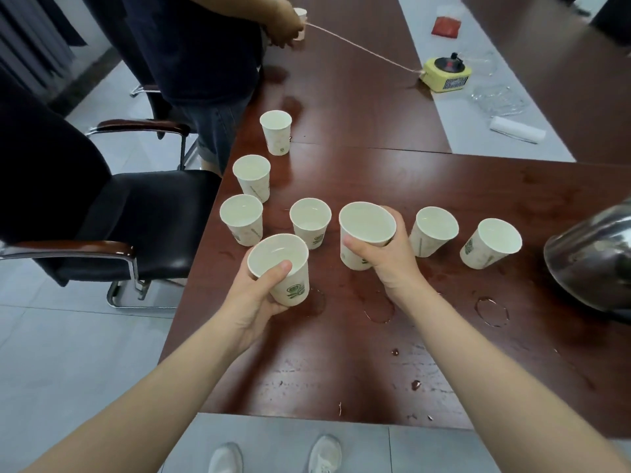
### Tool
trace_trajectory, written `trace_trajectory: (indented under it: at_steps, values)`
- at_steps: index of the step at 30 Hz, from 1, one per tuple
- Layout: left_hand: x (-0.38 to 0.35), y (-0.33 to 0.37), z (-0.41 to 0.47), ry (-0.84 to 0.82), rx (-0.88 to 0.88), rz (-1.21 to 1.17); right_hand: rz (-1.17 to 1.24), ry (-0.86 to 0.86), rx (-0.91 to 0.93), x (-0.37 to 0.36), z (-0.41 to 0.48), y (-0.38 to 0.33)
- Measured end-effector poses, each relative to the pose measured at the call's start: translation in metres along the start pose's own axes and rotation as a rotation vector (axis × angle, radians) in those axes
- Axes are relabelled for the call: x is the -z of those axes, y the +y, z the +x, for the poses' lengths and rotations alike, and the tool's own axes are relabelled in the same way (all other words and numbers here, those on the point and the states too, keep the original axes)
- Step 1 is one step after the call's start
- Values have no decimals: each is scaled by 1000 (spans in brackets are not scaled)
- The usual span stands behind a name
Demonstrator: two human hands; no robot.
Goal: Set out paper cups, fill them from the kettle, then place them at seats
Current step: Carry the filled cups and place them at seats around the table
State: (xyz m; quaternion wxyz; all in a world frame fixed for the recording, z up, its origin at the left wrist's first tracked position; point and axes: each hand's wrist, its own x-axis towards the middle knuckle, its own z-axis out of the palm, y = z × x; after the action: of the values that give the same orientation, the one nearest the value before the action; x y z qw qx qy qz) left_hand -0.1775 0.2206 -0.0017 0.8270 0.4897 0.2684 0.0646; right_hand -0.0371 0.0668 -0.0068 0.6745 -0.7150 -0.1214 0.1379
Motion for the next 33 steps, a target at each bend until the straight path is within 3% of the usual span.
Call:
trace_trajectory:
  at_steps: [11,24,33]
  values:
    - [91,79,-69,80,-97,-12,44,-311,74,-131,-65,-80]
    - [340,186,-197,328,-223,54,113,-604,37,-417,-162,-110]
    - [477,239,-252,542,-294,-67,83,-871,62,-587,-194,-135]
